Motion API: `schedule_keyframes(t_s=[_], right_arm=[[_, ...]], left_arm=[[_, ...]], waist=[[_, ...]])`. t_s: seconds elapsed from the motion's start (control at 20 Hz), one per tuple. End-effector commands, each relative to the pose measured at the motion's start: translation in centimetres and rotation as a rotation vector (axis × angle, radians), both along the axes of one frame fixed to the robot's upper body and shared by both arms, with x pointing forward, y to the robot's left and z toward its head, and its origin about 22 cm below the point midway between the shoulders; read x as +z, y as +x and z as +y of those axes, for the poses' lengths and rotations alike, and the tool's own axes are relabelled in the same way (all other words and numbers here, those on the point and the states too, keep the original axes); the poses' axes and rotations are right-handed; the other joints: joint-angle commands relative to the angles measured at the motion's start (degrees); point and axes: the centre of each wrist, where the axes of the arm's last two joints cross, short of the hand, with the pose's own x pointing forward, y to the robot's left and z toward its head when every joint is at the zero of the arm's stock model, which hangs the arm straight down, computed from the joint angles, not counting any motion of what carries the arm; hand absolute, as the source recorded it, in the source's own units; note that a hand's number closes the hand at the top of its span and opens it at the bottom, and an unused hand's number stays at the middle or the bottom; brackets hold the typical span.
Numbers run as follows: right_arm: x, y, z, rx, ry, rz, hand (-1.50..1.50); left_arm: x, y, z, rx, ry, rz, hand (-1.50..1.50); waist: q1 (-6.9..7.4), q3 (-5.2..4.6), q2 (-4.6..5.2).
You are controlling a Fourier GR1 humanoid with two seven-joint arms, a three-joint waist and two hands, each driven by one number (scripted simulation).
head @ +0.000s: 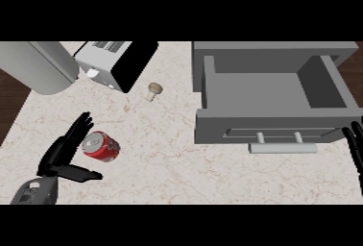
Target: Pick up the can, place it into the drawer and close the drawer
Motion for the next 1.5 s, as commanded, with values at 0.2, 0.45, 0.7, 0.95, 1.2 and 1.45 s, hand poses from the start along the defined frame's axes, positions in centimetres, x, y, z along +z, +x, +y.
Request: schedule_keyframes(t_s=[0.2, 0.45, 0.7, 0.95, 1.2, 1.45], right_arm=[[-1.2, 0.5, 1.7, 0.012, -0.008, 0.015, -1.5], [0.0, -1.5, 1.0, -0.008, -0.006, 0.002, -1.5], [-0.8, -0.9, 0.5, 0.002, 0.018, -0.014, -1.5], [0.3, -0.8, -2.5, -0.005, 0.007, 0.012, -1.5], [-0.4, -1.2, -0.3, -0.005, 0.029, -0.009, -1.5], [0.4, -1.3, 0.8, -0.004, 0.006, -0.008, -1.5]], left_arm=[[-0.1, 1.5, -1.9, -0.003, -0.006, 0.018, -1.5], [-1.1, 1.9, -3.8, 0.0, -0.009, 0.008, -1.5], [-0.3, 2.3, -2.1, -0.031, 0.007, -0.006, -1.5], [-1.2, 3.5, -5.3, -0.062, -0.004, -0.014, -1.5], [-1.7, 2.5, -6.6, -0.097, -0.044, -0.005, 1.5], [-0.5, 3.1, -5.2, -0.116, -0.106, -0.024, 1.5]], waist=[[0.14, 0.03, -0.03], [-0.2, 0.0, 0.01], [0.01, 0.02, -0.02], [-0.16, 0.01, 0.04], [0.12, 0.02, -0.05], [0.16, 0.02, -0.06]])
